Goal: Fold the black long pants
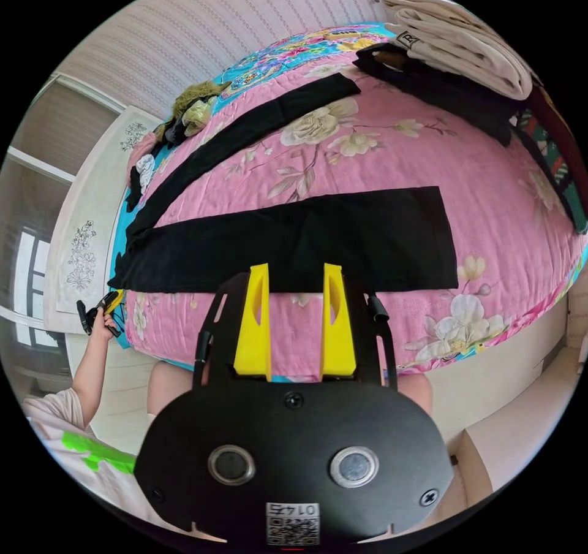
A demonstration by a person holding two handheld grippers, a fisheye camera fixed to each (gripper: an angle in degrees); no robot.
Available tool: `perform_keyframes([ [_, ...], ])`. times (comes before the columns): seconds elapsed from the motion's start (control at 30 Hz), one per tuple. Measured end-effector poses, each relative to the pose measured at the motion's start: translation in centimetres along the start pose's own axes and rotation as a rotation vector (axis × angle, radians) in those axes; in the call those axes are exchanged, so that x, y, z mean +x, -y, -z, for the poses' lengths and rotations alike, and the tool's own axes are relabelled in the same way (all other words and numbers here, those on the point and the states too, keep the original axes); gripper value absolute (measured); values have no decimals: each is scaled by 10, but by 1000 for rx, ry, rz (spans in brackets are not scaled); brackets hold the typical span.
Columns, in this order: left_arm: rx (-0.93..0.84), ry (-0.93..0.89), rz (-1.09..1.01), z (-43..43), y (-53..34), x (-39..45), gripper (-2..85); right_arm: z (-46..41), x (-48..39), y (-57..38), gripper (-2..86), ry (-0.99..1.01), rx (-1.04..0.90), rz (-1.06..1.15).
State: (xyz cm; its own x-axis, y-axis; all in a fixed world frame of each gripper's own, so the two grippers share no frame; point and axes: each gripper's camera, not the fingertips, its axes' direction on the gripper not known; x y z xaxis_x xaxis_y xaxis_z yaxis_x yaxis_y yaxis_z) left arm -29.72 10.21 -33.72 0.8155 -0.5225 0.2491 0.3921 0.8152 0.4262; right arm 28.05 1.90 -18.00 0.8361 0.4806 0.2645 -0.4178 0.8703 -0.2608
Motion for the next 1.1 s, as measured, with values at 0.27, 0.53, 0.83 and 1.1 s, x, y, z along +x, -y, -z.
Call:
perform_keyframes([
  [0.27, -20, -84, 125, -22, 15, -32, 75, 42, 44, -23, 142, -2, 23, -114],
  [0.53, 36, -169, 188, -16, -4, -58, 84, 85, 81, -47, 141, -112, 110, -264],
  [0.83, 5, -169, 184, -30, 5, -60, 91, 103, 115, -63, 148, -98, 76, -385],
  [1.1, -40, -195, 216, -46, 15, -71, 81, 125, 115, -68, 109, -89, 123, -428],
])
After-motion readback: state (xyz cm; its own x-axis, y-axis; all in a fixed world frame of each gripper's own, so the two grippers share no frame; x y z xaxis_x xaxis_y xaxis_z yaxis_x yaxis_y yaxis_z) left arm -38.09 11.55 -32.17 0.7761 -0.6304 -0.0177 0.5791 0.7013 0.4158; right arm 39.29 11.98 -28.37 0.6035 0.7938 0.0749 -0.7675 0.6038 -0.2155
